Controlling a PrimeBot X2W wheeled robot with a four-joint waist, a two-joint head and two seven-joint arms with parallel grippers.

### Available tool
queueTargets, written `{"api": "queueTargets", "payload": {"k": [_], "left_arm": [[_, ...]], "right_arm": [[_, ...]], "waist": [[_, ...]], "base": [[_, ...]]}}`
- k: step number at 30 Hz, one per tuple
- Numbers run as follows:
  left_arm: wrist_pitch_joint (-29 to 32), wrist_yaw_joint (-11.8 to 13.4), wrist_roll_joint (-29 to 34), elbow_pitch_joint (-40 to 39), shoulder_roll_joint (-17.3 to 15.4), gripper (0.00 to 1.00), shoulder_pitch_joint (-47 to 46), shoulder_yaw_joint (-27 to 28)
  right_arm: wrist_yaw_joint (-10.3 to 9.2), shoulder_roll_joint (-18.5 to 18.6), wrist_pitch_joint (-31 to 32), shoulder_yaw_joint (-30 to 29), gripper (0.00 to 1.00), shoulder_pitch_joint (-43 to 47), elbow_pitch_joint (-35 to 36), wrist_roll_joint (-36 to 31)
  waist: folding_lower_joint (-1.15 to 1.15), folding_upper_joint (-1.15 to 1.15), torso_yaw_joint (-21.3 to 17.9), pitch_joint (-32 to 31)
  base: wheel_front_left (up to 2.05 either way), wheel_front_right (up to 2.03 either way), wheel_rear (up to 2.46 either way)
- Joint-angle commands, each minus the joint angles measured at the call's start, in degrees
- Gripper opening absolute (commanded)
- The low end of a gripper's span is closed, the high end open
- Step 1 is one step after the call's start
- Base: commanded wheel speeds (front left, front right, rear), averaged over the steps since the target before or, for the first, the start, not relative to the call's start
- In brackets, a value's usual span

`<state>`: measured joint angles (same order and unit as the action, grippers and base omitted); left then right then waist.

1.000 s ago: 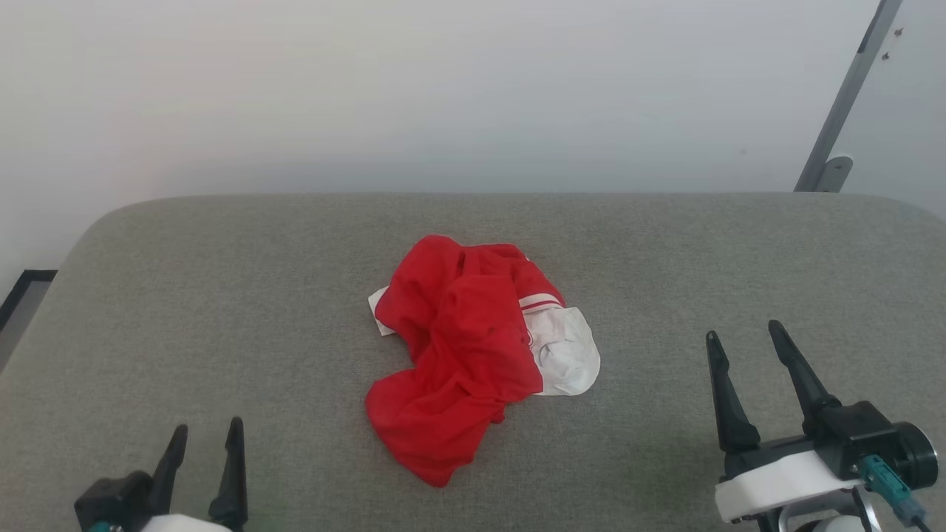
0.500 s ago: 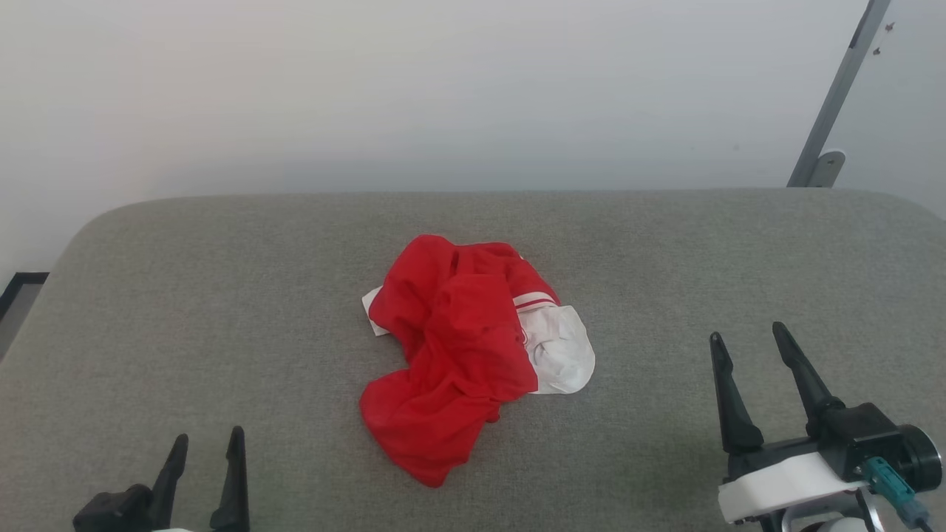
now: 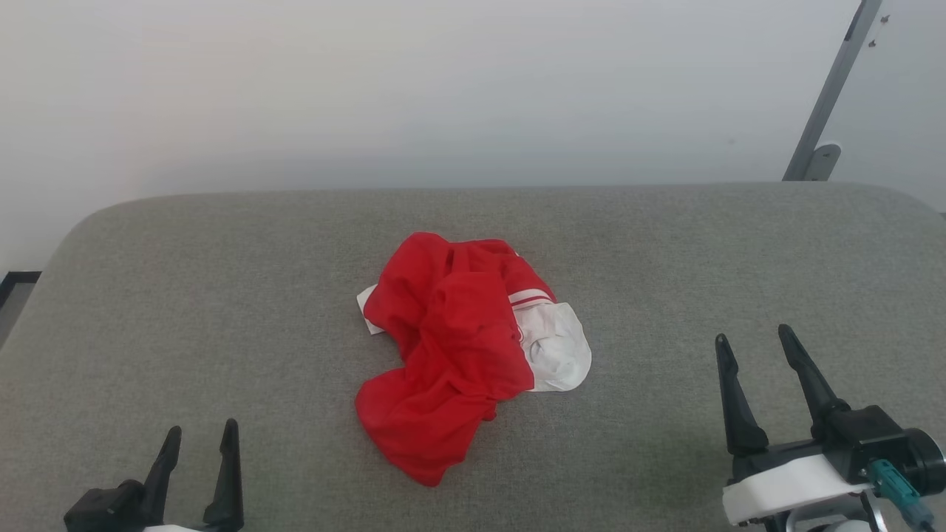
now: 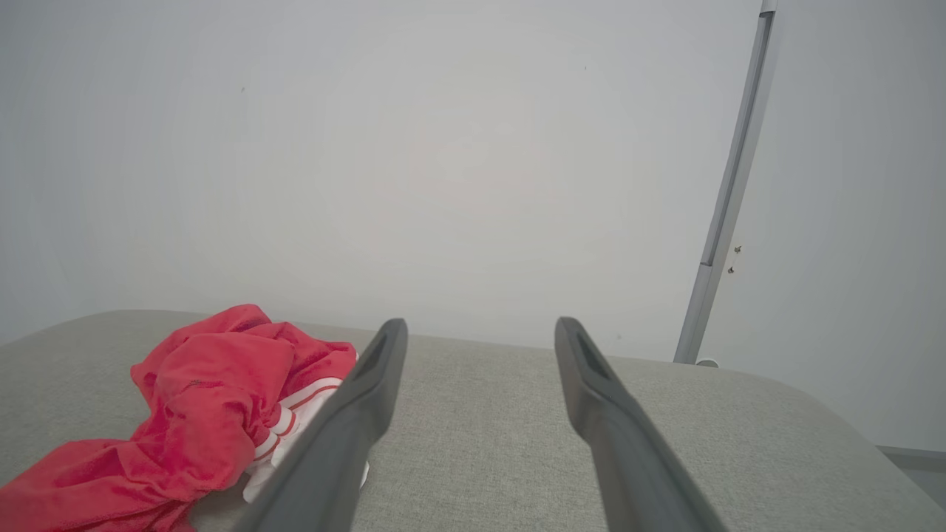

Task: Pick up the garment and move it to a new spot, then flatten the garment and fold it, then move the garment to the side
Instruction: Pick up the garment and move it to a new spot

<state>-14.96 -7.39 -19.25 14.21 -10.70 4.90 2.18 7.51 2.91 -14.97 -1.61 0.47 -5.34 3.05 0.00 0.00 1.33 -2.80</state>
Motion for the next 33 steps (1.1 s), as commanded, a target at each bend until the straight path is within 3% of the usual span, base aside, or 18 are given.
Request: {"api": "queueTargets", "payload": {"k": [1, 33], "left_arm": [[-0.29, -0.14, -0.12, -0.28, -0.19, 1.0, 0.11, 0.22], [-0.29, -0.14, 0.12, -1.5, 0.09, 1.0, 0.32, -0.42]], "right_arm": [[-0.04, 0.01, -0.3, 0.02, 1.0, 0.15, 0.25, 0.25], [-0.04, 0.01, -0.3, 0.41, 1.0, 0.28, -0.36, 0.11]], "waist": [[0.0, 0.0, -0.01, 0.08], [0.0, 0.0, 0.14, 0.25]], "base": [[0.0, 0.0, 0.0], [0.0, 0.0, 0.0]]}}
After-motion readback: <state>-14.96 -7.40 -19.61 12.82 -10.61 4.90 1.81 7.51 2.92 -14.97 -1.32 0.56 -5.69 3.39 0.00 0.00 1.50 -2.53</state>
